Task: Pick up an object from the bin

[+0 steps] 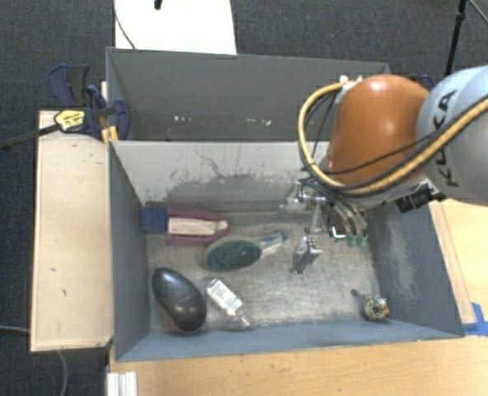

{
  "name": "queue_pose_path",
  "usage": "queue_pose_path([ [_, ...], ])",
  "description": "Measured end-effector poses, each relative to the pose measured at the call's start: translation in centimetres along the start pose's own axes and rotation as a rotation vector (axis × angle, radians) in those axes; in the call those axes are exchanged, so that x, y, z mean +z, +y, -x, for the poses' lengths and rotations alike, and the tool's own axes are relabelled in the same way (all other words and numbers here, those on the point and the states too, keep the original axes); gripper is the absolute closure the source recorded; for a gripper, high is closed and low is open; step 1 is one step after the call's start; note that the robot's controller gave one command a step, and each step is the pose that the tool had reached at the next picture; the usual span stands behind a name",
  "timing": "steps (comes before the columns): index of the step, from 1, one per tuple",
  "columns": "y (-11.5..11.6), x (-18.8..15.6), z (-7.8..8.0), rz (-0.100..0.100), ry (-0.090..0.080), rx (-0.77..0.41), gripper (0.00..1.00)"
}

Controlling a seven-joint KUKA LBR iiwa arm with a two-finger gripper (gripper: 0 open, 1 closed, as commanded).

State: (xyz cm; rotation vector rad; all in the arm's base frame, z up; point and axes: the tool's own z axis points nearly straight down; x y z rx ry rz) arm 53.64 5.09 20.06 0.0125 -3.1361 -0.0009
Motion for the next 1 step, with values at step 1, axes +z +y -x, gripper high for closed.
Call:
queue_pose_path([
  [1, -0.83, 10.63, 5.51, 0.0, -0.004, 0.165, 0.0],
])
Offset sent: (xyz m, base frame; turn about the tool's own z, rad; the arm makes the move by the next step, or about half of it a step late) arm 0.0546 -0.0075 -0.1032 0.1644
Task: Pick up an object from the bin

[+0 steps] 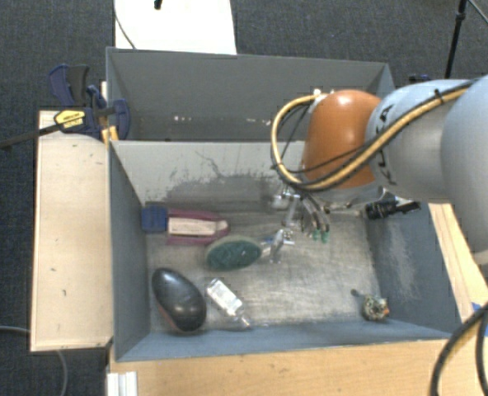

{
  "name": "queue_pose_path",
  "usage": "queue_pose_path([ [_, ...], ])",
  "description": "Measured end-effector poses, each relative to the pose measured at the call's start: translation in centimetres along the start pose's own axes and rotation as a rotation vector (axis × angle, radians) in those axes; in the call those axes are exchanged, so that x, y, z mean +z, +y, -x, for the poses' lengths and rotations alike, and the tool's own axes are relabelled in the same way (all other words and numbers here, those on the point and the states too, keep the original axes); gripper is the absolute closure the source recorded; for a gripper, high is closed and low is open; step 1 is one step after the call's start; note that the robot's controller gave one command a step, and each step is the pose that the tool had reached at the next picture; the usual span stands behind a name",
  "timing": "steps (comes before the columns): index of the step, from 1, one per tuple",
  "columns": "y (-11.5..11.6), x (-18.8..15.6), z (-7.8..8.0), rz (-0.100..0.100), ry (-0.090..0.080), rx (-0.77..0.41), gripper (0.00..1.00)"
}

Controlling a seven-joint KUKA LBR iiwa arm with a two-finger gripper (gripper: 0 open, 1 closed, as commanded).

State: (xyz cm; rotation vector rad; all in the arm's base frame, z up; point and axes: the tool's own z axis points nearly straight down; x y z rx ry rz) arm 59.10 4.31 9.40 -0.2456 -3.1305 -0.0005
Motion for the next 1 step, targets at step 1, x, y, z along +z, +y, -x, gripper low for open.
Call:
queue_pose_path([
  [1, 1.01, 1.89, -0.32, 0.002, -0.004, 0.087, 0.0],
])
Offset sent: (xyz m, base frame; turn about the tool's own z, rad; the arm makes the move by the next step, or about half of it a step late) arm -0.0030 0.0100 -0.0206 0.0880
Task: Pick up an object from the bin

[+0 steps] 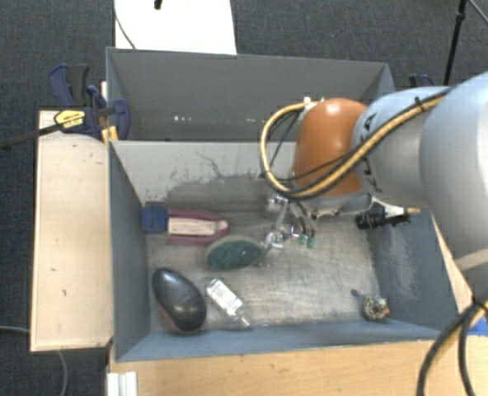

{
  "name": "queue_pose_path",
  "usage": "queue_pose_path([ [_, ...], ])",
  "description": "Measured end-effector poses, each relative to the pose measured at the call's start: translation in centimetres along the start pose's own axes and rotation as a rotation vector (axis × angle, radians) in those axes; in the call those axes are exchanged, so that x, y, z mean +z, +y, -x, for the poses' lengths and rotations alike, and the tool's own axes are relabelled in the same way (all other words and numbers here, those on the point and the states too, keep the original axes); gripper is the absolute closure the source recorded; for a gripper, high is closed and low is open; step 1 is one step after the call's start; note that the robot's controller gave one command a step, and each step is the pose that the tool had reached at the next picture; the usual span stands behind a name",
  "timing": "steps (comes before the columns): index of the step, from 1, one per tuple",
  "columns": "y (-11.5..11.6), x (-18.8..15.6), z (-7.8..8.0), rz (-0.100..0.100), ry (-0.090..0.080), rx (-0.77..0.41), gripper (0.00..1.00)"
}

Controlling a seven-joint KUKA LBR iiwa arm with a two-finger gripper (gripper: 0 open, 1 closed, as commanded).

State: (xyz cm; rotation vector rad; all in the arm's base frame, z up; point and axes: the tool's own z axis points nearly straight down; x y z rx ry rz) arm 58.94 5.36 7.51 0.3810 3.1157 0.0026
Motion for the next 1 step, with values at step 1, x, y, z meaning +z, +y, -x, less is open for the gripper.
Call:
queue_pose_path([
  [1, -0.02, -0.2, 0.18, 0.001, -0.007, 0.001, 1.0],
])
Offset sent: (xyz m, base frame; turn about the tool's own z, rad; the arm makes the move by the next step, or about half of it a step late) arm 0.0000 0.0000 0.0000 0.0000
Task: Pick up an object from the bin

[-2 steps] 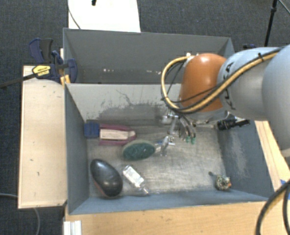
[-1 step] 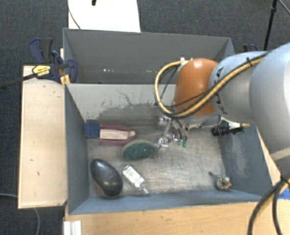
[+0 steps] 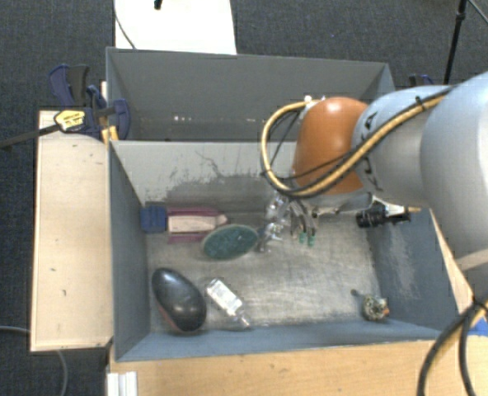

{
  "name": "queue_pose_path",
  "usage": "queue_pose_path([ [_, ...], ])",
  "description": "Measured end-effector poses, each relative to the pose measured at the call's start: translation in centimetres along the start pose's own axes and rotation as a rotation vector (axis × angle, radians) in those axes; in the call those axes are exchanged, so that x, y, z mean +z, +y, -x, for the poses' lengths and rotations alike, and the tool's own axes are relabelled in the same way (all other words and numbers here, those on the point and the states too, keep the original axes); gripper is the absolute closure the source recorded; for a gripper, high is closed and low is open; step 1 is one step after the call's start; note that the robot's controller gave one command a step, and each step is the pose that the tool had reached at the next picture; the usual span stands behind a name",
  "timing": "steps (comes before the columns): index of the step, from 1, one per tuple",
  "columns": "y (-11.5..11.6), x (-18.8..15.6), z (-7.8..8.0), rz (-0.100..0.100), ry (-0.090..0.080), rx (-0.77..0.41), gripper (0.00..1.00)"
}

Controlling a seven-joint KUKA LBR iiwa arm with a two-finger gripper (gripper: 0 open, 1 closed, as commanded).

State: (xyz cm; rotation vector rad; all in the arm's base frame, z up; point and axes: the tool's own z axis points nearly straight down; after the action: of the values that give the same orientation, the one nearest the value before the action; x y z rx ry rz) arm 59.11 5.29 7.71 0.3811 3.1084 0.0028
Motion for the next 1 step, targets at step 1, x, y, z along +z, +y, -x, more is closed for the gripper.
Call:
queue_pose_path([
  [1, -6.41, -3.55, 1.59, -0.003, 0.003, -0.225, 1.0],
])
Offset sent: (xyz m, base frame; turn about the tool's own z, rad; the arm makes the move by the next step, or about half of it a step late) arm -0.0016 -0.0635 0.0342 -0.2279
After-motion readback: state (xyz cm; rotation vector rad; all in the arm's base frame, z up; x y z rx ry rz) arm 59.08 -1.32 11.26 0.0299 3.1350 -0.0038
